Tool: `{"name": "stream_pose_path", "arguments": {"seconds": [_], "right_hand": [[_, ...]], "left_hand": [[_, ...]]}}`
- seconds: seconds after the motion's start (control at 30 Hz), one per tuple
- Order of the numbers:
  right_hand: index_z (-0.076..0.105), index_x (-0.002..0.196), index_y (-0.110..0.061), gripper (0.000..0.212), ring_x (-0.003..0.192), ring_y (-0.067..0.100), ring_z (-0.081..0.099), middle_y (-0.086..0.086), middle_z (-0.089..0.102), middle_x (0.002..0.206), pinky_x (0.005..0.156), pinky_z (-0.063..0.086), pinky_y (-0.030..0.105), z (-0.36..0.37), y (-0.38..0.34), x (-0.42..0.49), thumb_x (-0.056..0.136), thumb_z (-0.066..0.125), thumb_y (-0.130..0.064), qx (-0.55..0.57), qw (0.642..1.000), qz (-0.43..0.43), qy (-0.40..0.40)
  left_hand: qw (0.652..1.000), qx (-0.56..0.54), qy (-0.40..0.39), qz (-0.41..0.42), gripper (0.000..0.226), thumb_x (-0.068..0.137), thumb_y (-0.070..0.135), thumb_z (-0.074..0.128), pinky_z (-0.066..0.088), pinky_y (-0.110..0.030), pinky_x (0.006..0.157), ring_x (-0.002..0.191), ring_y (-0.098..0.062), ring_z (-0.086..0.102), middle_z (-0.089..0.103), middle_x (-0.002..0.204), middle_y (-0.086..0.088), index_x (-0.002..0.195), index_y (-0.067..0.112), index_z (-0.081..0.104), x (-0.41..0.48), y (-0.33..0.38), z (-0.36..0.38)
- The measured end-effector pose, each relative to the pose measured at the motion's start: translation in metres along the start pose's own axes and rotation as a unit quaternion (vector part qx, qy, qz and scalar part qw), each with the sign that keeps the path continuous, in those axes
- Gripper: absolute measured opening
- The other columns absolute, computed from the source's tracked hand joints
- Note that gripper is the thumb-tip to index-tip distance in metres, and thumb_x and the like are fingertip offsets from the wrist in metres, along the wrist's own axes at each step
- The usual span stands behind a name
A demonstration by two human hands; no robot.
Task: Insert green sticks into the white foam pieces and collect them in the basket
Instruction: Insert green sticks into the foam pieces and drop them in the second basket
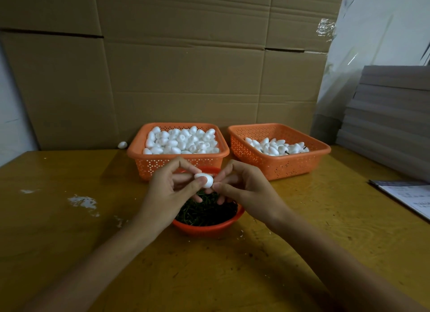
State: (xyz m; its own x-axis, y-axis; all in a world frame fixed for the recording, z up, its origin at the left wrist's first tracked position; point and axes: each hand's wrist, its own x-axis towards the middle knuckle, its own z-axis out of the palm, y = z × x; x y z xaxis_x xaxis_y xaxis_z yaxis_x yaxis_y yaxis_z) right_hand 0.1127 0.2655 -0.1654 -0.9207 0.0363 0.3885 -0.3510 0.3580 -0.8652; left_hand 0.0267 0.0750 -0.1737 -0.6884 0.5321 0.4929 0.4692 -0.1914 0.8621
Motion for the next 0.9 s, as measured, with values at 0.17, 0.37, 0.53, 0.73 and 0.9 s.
{"name": "stream_pose_path", "arguments": {"seconds": [0.17, 0.37, 0.53, 0.73, 0.9], "right_hand": [[0.057, 0.106, -0.009, 0.019, 0.080, 0.025, 0.077, 0.006, 0.080, 0.096, 0.071, 0.057, 0.033, -0.003, 0.003, 0.001, 0.097, 0.072, -0.013, -0.046, 0.999, -0.012, -0.008], [0.062, 0.111, -0.013, 0.018, 0.091, 0.011, 0.077, -0.006, 0.080, 0.096, 0.083, 0.063, 0.036, 0.005, 0.004, -0.003, 0.097, 0.073, -0.018, -0.141, 0.988, -0.062, 0.010], [0.070, 0.109, -0.012, 0.013, 0.101, 0.000, 0.073, -0.010, 0.079, 0.103, 0.085, 0.057, 0.022, 0.012, 0.003, -0.004, 0.096, 0.072, -0.015, -0.187, 0.974, -0.114, 0.055], [0.072, 0.108, -0.012, 0.013, 0.100, 0.001, 0.072, -0.012, 0.076, 0.103, 0.085, 0.056, 0.019, 0.013, 0.006, -0.005, 0.096, 0.073, -0.015, -0.187, 0.971, -0.130, 0.068], [0.070, 0.106, -0.016, 0.011, 0.098, 0.003, 0.071, -0.011, 0.075, 0.102, 0.086, 0.059, 0.029, 0.002, -0.009, -0.004, 0.096, 0.071, -0.013, -0.211, 0.965, -0.134, 0.077]], "left_hand": [[1.000, -0.013, -0.012, 0.010, 0.027, 0.087, 0.017, 0.076, 0.064, -0.029, 0.070, 0.091, -0.023, 0.079, 0.082, 0.099, -0.007, 0.103, 0.001, 0.062, 0.000, -0.001, -0.002], [0.998, -0.026, -0.024, 0.042, 0.017, 0.082, 0.013, 0.084, 0.060, -0.024, 0.088, 0.112, -0.020, 0.074, 0.079, 0.116, -0.003, 0.097, 0.013, 0.077, 0.000, -0.002, -0.008], [0.997, -0.040, -0.044, 0.053, 0.021, 0.076, 0.020, 0.092, 0.059, -0.031, 0.094, 0.111, -0.026, 0.072, 0.077, 0.108, -0.008, 0.094, 0.019, 0.082, 0.002, -0.002, -0.012], [0.996, -0.032, -0.063, 0.052, 0.033, 0.072, 0.024, 0.093, 0.057, -0.041, 0.098, 0.113, -0.031, 0.070, 0.077, 0.110, -0.009, 0.102, 0.019, 0.080, 0.003, -0.003, -0.012], [0.996, -0.043, -0.067, 0.032, 0.054, 0.070, 0.028, 0.092, 0.058, -0.035, 0.084, 0.112, -0.023, 0.068, 0.073, 0.126, -0.003, 0.120, 0.029, 0.073, 0.002, 0.002, -0.011]]}}
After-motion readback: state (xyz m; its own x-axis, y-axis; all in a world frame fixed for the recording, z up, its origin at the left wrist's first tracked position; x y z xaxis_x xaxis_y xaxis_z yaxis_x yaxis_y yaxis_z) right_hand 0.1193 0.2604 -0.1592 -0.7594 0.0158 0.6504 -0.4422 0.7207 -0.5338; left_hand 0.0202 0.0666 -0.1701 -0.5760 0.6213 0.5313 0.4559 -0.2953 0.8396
